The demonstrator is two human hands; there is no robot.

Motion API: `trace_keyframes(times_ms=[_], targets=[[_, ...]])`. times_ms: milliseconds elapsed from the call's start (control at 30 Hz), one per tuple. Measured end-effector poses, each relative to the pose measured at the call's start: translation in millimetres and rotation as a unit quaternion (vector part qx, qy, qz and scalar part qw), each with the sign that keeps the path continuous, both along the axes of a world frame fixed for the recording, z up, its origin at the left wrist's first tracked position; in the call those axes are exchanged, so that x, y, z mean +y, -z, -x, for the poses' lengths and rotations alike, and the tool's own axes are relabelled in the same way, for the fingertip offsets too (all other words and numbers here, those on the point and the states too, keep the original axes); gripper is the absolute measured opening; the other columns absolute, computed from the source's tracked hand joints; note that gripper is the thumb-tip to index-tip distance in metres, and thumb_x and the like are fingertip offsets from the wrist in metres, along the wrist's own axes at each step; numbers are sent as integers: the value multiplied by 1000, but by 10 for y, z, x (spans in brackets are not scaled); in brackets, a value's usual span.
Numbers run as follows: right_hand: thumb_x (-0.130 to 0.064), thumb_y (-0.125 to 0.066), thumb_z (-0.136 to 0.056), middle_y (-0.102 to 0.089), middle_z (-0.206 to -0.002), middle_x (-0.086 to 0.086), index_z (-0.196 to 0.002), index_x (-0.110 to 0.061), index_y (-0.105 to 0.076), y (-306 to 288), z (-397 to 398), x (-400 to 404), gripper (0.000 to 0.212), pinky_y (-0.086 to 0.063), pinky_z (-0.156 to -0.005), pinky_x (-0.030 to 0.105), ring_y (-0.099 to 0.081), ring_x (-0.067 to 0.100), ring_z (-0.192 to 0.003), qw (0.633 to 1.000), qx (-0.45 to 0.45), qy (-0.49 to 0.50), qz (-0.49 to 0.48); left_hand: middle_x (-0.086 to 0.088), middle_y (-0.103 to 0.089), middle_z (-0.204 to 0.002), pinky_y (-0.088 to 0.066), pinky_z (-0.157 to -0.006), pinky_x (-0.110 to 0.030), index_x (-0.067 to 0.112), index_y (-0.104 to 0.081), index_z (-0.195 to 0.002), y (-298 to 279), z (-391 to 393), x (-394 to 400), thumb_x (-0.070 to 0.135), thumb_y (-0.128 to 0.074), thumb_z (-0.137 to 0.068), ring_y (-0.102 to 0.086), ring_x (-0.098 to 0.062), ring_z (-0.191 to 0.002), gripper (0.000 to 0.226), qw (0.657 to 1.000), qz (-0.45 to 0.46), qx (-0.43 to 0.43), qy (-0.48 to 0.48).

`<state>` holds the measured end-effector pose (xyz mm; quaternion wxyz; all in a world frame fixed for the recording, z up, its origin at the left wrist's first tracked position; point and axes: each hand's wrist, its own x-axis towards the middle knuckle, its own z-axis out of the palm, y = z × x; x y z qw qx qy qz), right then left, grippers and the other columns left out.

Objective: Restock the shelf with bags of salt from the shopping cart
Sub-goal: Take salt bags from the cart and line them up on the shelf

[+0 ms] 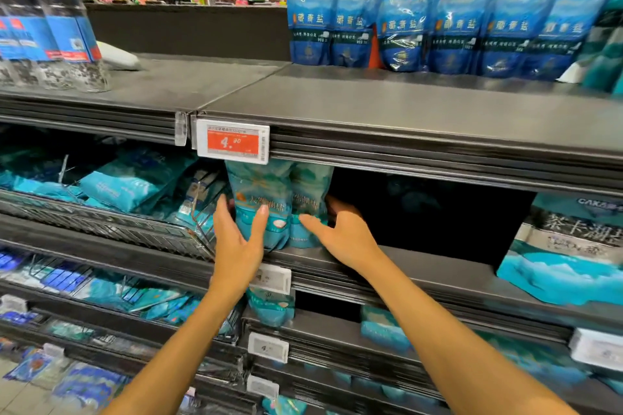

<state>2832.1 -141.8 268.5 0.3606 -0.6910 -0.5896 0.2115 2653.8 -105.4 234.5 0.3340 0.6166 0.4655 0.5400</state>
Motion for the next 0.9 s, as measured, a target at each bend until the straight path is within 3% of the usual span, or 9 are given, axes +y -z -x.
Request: trace_keyframes(times_ms=[100, 167, 233, 267, 333, 400, 500, 700, 900], targets=[[-55, -69, -84, -53, -68, 5, -82, -18, -55, 8, -52, -128, 40, -42, -55, 21, -51, 11, -61, 1000, -2, -3, -27, -2, -20, -157, -20, -113, -14, 12, -14, -153, 123, -25, -301, 52, -38, -96, -21, -15, -144, 74, 996, -39, 22, -77], [-59, -71, -80, -51, -78, 0, -83, -14, -52, 35, -123, -304, 49, -42, -60, 21, -49, 9, -69, 999, -1, 11, -39, -8, -34, -142, -24, -101, -2, 5, -29, -145, 223, -54, -598, 42, -36, -102, -37, -19, -128, 57, 989, -98, 2, -109], [-57, -69, -82, -57, -104, -9, -107, -20, -57, 74, -228, -607, 46, -45, -83, 20, -53, 3, -94, 996, 47, 1, -81, -2, -42, -122, -31, -96, -9, 0, -42, -129, 352, -137, -928, 32, -40, -96, -44, -19, -108, 45, 983, -158, -27, -86], [-50, -69, -86, -59, -117, -15, -118, -25, -57, 97, -275, -799, 43, -44, -95, 23, -54, 1, -108, 991, 77, -13, -113, 2, -44, -115, -35, -95, -17, 1, -47, -119, 429, -201, -1093, 31, -42, -94, -45, -21, -102, 39, 981, -177, -37, -62], [-34, -68, -90, -66, -111, -17, -117, -26, -61, 207, -460, -1262, 29, -48, -97, 27, -61, 5, -109, 977, 108, 2, -182, -2, -48, -108, -37, -89, -31, 8, -52, -103, 560, -484, -1412, 37, -45, -93, -48, -25, -97, 31, 981, -186, -49, 7], [-26, -66, -89, -69, -94, -14, -108, -26, -66, 371, -700, -1835, 19, -52, -87, 26, -66, 9, -95, 968, 121, 73, -209, -11, -52, -97, -38, -85, -28, 12, -54, -96, 679, -898, -1756, 44, -44, -96, -50, -15, -96, 34, 978, -165, -47, 117], [-22, -72, -87, -70, -89, -8, -105, -29, -68, 639, -1067, -2748, 20, -50, -77, 19, -66, 11, -84, 946, 139, 216, -199, -3, -54, -96, -40, -76, -18, 20, -55, -94, 868, -1501, -2272, 27, -46, -92, -54, -8, -90, 12, 952, -112, -11, 286], [-4, -82, -75, -69, -72, -4, -96, -40, -67, 1118, -1706, -4802, 44, -52, -64, 21, -63, 10, -63, 831, 138, 518, -147, 17, -55, -100, -44, -74, -16, 39, -52, -98, 1196, -2751, -3576, 38, -46, -95, -58, -6, -84, 7, 830, -56, 111, 544], [-5, -73, -86, -54, -62, 16, -89, -17, -68, 1869, -2337, -6700, 12, -50, -59, 30, -48, 21, -55, 661, 148, 720, -149, 12, -61, -94, -43, -83, -15, 22, -62, -99, 1590, -3885, -5102, 28, -53, -96, -56, -1, -88, 11, 651, -68, 239, 718]])
